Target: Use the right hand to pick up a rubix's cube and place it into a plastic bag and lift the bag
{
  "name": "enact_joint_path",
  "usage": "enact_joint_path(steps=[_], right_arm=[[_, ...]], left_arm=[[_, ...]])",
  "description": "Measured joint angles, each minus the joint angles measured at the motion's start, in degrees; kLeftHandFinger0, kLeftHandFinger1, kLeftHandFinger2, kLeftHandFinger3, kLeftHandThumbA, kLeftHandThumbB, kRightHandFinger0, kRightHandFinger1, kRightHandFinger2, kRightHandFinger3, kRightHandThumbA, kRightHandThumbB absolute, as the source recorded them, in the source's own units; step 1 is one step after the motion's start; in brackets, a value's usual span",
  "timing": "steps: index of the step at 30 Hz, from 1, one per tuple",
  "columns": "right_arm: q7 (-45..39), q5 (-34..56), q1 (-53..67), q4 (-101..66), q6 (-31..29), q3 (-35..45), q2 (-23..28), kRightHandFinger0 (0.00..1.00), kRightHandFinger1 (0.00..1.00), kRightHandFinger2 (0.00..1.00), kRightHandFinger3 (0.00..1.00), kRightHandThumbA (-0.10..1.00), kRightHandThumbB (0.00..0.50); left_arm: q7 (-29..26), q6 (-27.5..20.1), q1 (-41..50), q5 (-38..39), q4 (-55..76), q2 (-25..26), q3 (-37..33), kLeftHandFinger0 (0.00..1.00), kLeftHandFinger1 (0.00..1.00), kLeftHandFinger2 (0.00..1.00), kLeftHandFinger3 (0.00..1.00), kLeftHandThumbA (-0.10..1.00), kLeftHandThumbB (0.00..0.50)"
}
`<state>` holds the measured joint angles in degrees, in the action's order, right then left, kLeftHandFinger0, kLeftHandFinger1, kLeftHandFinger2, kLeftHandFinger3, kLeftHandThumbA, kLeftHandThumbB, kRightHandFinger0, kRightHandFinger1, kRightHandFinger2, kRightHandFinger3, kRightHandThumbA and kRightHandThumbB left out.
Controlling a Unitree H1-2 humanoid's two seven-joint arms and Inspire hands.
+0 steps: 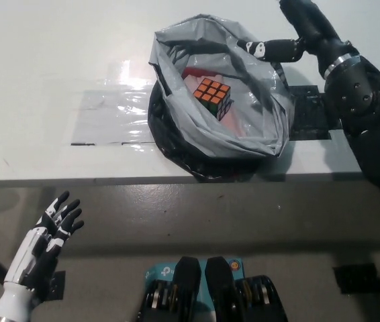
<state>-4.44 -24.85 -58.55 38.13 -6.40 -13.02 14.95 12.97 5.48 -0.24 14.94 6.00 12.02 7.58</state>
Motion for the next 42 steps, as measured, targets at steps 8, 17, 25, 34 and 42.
enact_joint_path(steps=[8, 17, 25, 34, 42], right_arm=[[-0.3, -0.1, 0.5, 2.5, 0.1, -0.8, -1.6, 1.00, 1.00, 1.00, 1.00, 0.90, 0.426], [-1.9, 0.1, 3.0, 2.9, 0.5, -1.5, -3.2, 1.00, 1.00, 1.00, 1.00, 0.91, 0.466], [-1.9, -3.8, 3.7, 4.2, 4.0, -6.1, -2.9, 1.00, 1.00, 1.00, 1.00, 0.89, 0.500], [4.1, -12.4, 3.0, 8.1, 7.7, -12.9, -0.8, 1.00, 1.00, 1.00, 1.00, 0.72, 0.477], [8.3, -17.1, 2.8, 4.3, 9.3, -13.9, 1.4, 1.00, 1.00, 1.00, 1.00, 0.78, 0.487]], left_arm=[[0.0, 0.0, -0.2, 0.0, 0.0, 0.0, 0.0, 1.00, 1.00, 1.00, 1.00, 0.67, 0.216], [0.0, 0.0, -0.2, 0.0, 0.0, 0.0, 0.0, 1.00, 1.00, 1.00, 1.00, 0.65, 0.203], [0.0, 0.0, -0.3, 0.0, 0.1, 0.0, 0.0, 1.00, 1.00, 1.00, 1.00, 0.64, 0.191], [0.0, 0.0, -0.3, 0.0, 0.1, 0.1, 0.0, 1.00, 1.00, 1.00, 1.00, 0.64, 0.195], [0.0, 0.0, -0.3, 0.0, 0.1, 0.0, 0.0, 1.00, 1.00, 1.00, 1.00, 0.65, 0.196]])
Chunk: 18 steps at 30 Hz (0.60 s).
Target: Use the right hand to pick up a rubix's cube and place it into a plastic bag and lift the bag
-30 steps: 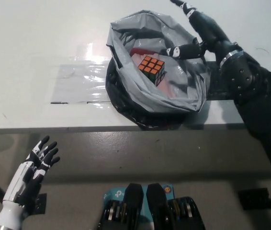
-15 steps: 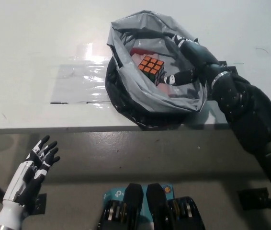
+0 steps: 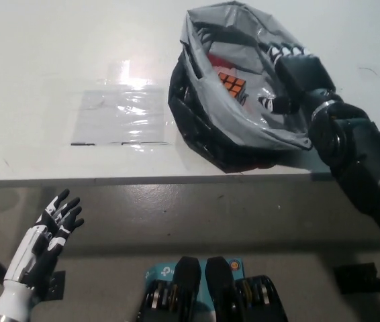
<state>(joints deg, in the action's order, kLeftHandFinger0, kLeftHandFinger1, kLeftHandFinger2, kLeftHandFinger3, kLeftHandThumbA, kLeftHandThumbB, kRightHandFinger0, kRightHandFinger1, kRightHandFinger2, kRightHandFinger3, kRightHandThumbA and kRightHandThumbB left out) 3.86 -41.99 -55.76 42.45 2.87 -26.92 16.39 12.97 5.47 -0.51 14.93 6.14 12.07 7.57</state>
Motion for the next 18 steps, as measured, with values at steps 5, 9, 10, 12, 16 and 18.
enact_joint_path(steps=[5, 9, 10, 12, 16, 18], right_arm=[[1.0, -2.0, -0.2, -6.2, 0.0, 0.0, 0.5, 1.00, 1.00, 1.00, 1.00, 0.74, 0.466], [1.1, -2.6, -0.2, -9.5, -0.4, 0.2, 0.5, 1.00, 1.00, 1.00, 1.00, 0.69, 0.466], [1.1, -2.7, -0.2, -10.0, -0.5, 0.3, 0.5, 1.00, 1.00, 1.00, 1.00, 0.67, 0.467], [1.1, -2.7, -0.2, -10.8, -0.8, 0.6, 0.4, 1.00, 1.00, 1.00, 1.00, 0.68, 0.457], [1.1, -2.0, -0.1, -13.1, -1.5, 1.9, 0.2, 1.00, 1.00, 1.00, 1.00, 0.67, 0.451], [1.0, -1.7, -0.1, -14.2, -1.7, 2.9, 0.0, 1.00, 1.00, 1.00, 1.00, 0.71, 0.459]], left_arm=[[0.0, 0.0, 0.0, 0.0, 0.0, 0.0, 0.0, 1.00, 1.00, 1.00, 1.00, 0.64, 0.201], [0.0, 0.0, -0.1, 0.0, 0.0, 0.0, 0.0, 1.00, 1.00, 1.00, 1.00, 0.64, 0.199], [0.0, 0.0, -0.1, 0.0, 0.0, 0.0, 0.0, 1.00, 1.00, 1.00, 1.00, 0.64, 0.206], [0.0, 0.0, -0.2, 0.0, 0.0, 0.0, 0.0, 1.00, 1.00, 1.00, 1.00, 0.65, 0.212], [0.0, 0.0, -0.3, 0.0, 0.0, 0.0, 0.0, 1.00, 1.00, 1.00, 1.00, 0.65, 0.217], [0.0, 0.0, -0.4, 0.0, 0.0, 0.0, 0.0, 0.99, 1.00, 1.00, 1.00, 0.65, 0.222]])
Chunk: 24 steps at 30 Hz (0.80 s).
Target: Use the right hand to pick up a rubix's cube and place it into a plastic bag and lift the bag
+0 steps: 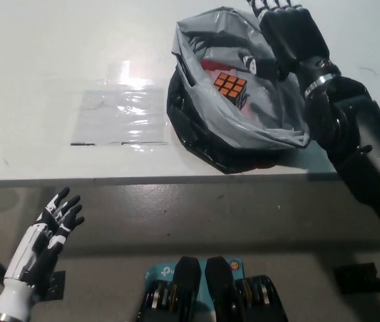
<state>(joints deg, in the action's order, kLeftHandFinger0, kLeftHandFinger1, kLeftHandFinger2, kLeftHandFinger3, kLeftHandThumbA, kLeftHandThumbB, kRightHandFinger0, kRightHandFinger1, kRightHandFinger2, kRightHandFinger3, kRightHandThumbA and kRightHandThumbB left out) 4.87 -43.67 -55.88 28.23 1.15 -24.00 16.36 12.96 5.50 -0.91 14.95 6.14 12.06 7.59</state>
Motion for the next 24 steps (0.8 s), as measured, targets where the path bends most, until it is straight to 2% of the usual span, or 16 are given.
enact_joint_path(steps=[7, 9, 11, 17, 18, 24], right_arm=[[-0.4, 0.1, -0.2, 2.1, 0.2, 0.6, -0.1, 1.00, 1.00, 1.00, 1.00, 0.70, 0.476], [-0.4, 0.0, -0.3, 4.7, 0.3, 0.7, 0.0, 1.00, 1.00, 1.00, 1.00, 0.74, 0.489], [-0.4, -0.1, -0.5, 7.6, 0.4, 0.7, 0.1, 1.00, 1.00, 1.00, 1.00, 0.71, 0.477], [-0.1, -0.1, -1.9, 14.4, 0.4, 0.9, 0.5, 1.00, 1.00, 1.00, 1.00, 0.73, 0.495], [0.0, -0.1, -2.1, 14.8, 0.4, 1.0, 0.5, 1.00, 1.00, 1.00, 1.00, 0.76, 0.500], [0.1, -0.1, -3.1, 17.7, 0.4, 1.2, 0.6, 1.00, 1.00, 1.00, 1.00, 0.79, 0.498]], left_arm=[[0.0, 0.0, 0.0, 0.1, 0.0, 0.0, 0.1, 0.99, 1.00, 1.00, 1.00, 0.65, 0.203], [0.0, 0.0, 0.0, 0.1, 0.0, 0.0, 0.1, 0.98, 1.00, 1.00, 1.00, 0.66, 0.211], [0.0, 0.0, 0.0, 0.1, 0.0, 0.0, 0.1, 0.98, 1.00, 1.00, 1.00, 0.65, 0.215], [0.0, 0.0, 0.0, 0.1, 0.0, 0.0, 0.1, 0.98, 1.00, 1.00, 1.00, 0.64, 0.212], [0.0, 0.0, 0.0, 0.1, 0.0, 0.0, 0.1, 0.99, 1.00, 1.00, 1.00, 0.64, 0.207], [0.0, 0.0, 0.0, 0.1, 0.0, 0.0, 0.1, 0.98, 1.00, 1.00, 1.00, 0.64, 0.192]])
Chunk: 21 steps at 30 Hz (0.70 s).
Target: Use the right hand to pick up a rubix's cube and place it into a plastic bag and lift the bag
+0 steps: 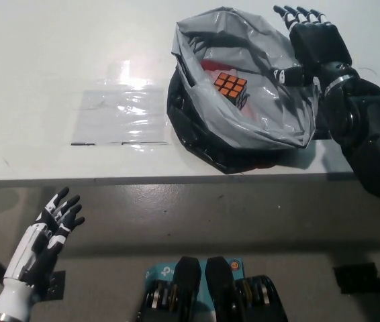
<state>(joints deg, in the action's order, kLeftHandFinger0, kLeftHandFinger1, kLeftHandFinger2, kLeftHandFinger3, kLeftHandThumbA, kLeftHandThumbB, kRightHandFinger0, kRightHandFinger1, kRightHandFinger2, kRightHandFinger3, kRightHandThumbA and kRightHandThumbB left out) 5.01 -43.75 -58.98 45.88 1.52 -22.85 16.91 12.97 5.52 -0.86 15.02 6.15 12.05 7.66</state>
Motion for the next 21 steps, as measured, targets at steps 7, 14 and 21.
enact_joint_path(steps=[7, 14, 21], right_arm=[[-0.1, 0.1, -0.2, 0.4, 0.1, 0.0, 0.0, 1.00, 1.00, 1.00, 1.00, 0.80, 0.493], [-0.6, 1.0, -0.3, 2.6, 0.3, 0.1, -0.3, 1.00, 1.00, 1.00, 1.00, 0.84, 0.499], [-2.8, 3.1, -0.3, 4.8, 0.6, 0.8, -1.1, 1.00, 1.00, 1.00, 1.00, 0.81, 0.500]], left_arm=[[0.0, 0.0, 0.0, 0.0, 0.0, 0.0, 0.0, 0.98, 1.00, 1.00, 1.00, 0.64, 0.198], [0.0, 0.0, 0.0, 0.0, 0.0, 0.0, 0.0, 0.98, 1.00, 1.00, 1.00, 0.64, 0.202], [0.0, 0.0, 0.0, 0.0, 0.0, 0.0, 0.0, 0.97, 1.00, 1.00, 1.00, 0.62, 0.193]])
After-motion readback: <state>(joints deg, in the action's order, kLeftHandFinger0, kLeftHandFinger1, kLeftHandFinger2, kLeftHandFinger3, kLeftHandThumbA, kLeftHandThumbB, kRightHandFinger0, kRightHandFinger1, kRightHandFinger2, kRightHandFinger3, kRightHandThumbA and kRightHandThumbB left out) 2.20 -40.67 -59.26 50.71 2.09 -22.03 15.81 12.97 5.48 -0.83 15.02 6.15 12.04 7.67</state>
